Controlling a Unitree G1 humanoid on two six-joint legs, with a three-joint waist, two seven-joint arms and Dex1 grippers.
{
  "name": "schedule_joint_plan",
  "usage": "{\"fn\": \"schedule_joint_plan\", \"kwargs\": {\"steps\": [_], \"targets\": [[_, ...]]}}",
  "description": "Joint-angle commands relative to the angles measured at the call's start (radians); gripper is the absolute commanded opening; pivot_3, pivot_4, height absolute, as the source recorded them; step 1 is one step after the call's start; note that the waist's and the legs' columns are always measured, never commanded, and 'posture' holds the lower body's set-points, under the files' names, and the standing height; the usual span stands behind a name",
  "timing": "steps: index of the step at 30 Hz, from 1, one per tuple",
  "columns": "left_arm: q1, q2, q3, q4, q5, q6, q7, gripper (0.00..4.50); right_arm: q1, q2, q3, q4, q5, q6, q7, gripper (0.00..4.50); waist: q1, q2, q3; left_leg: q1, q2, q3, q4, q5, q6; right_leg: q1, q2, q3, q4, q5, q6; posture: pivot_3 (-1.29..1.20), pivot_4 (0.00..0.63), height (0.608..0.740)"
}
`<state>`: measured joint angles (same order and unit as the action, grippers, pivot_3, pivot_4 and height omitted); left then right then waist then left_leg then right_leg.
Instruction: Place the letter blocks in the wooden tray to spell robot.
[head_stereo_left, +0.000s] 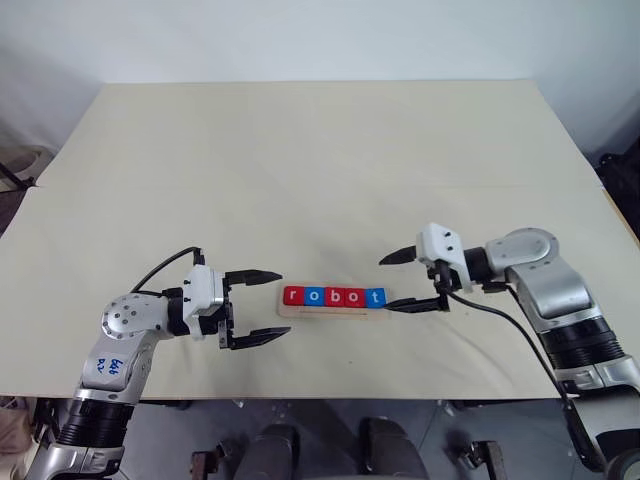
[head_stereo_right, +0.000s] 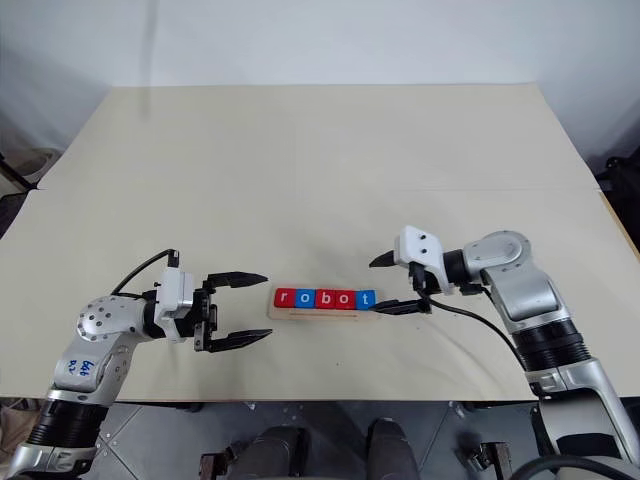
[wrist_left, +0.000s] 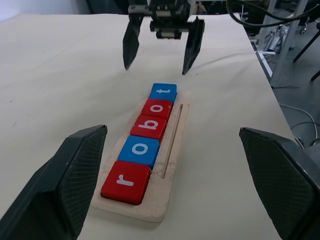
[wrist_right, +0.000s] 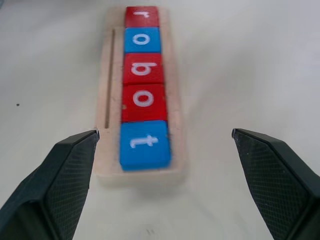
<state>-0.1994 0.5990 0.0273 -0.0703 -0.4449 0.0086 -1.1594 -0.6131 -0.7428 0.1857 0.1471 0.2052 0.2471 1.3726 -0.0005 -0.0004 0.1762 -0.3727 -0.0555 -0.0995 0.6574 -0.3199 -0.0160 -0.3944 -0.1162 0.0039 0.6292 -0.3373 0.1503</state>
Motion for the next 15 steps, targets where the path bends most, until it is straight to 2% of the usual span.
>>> {"fn": "schedule_joint_plan", "kwargs": {"steps": [1, 11, 15], "targets": [[-0.009, 0.003, 0.013, -0.017, -0.007, -0.018, -0.004, 4.5, 0.013, -0.025, -0.022, 0.008, 0.004, -0.015, 0.013, 3.54, -0.001, 0.0, 0.0, 0.0, 0.0, 0.0, 0.0, 0.0, 0.0, 0.0, 0.0, 0.0, 0.0, 0.0, 0.0, 0.0, 0.15, 0.74], [-0.012, 0.007, 0.015, -0.017, -0.007, -0.018, -0.006, 4.5, 0.029, 0.003, 0.026, 0.018, -0.031, -0.058, 0.017, 0.04, -0.002, 0.0, 0.0, 0.0, 0.0, 0.0, -0.001, 0.0, 0.0, 0.0, 0.0, 0.0, 0.0, 0.0, 0.0, 0.0, 0.15, 0.74], [-0.01, 0.006, 0.017, -0.02, -0.007, -0.018, -0.001, 4.5, 0.022, 0.015, 0.037, 0.031, -0.039, -0.06, 0.006, 0.02, -0.002, 0.0, 0.0, 0.0, 0.0, 0.0, -0.001, 0.0, 0.0, 0.0, 0.0, 0.0, 0.0, 0.0, 0.0, 0.0, 0.15, 0.74]]}}
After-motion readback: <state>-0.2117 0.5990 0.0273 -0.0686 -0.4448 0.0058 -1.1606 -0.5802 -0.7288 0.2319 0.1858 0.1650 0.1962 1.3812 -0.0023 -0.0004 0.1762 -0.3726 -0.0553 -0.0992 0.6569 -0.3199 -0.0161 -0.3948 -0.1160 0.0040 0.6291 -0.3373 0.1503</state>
